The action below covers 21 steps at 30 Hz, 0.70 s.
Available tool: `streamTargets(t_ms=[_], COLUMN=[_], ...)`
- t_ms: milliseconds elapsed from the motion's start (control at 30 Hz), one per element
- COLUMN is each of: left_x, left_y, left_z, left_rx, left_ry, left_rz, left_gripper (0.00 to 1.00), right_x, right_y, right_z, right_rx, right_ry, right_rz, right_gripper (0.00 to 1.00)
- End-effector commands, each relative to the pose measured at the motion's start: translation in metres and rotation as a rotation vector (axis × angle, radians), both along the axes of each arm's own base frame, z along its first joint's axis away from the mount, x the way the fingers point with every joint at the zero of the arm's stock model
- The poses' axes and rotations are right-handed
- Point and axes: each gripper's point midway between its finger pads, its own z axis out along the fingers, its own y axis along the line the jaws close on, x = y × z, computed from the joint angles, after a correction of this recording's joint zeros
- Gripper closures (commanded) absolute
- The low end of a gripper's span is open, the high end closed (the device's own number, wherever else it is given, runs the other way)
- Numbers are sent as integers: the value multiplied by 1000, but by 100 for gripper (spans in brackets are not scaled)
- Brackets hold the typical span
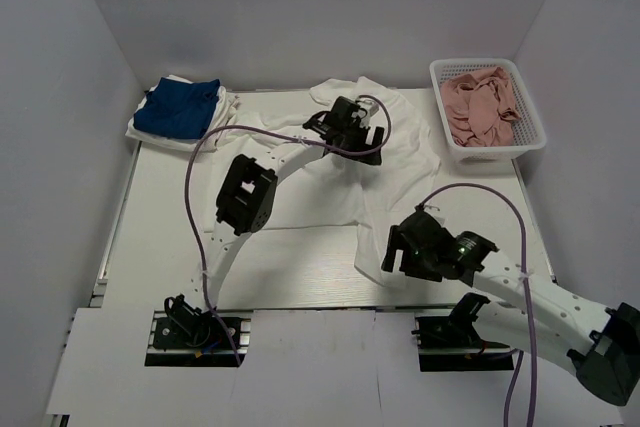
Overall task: Fold and stack the t-shirts
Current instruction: Flatten out the tshirt, then grap the side of the flattened tshirt closest away from the robot with both arms
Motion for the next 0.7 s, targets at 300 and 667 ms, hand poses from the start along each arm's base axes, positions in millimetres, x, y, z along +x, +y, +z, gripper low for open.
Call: streamTargets(t_ms=[300,667], left_x=[-64,-240], left_y=[171,411], left_z=[136,27], left_rx=[112,349], left_ry=[-207,120], left_rz=[513,1432], left_gripper=[0,0], right_x=[29,21], right_y=[-21,-16], right_z=[-25,-42], right_rx=[-222,-161], right_ry=[1,6], right_rz=[-82,16], right_gripper=[10,10])
